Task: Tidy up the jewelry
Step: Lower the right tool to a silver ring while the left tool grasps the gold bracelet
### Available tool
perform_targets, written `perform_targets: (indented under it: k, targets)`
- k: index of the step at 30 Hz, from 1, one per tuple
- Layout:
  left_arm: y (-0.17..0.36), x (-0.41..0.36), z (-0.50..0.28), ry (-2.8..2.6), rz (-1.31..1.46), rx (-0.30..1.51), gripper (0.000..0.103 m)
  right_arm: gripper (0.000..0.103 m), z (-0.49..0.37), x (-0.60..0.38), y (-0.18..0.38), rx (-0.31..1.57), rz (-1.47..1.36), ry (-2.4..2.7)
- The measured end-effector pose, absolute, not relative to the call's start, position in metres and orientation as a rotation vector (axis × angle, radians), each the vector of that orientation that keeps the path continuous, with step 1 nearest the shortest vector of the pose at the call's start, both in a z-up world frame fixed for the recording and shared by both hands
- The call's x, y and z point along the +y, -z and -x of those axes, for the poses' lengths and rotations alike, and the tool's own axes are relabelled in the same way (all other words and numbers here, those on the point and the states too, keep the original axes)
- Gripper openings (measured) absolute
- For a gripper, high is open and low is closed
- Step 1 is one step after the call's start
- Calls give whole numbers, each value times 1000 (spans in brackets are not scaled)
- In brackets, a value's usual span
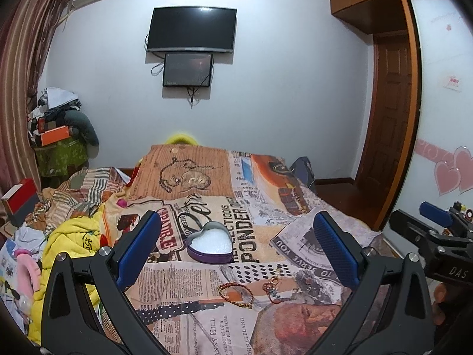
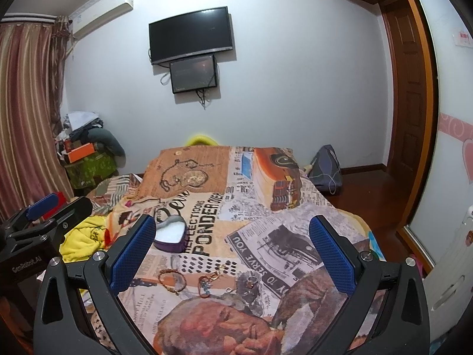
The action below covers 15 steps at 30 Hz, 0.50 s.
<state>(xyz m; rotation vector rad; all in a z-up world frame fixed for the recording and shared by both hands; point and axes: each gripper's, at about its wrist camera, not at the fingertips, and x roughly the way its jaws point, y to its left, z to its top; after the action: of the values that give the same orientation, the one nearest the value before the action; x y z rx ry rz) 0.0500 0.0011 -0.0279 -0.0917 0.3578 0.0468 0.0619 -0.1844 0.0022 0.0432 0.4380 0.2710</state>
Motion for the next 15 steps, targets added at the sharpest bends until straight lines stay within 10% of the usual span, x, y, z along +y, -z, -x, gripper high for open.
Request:
perform_targets:
  k: [15]
  targets:
    - [114, 17, -130, -79, 98, 637, 103, 103, -119, -210, 60, 636, 52, -143]
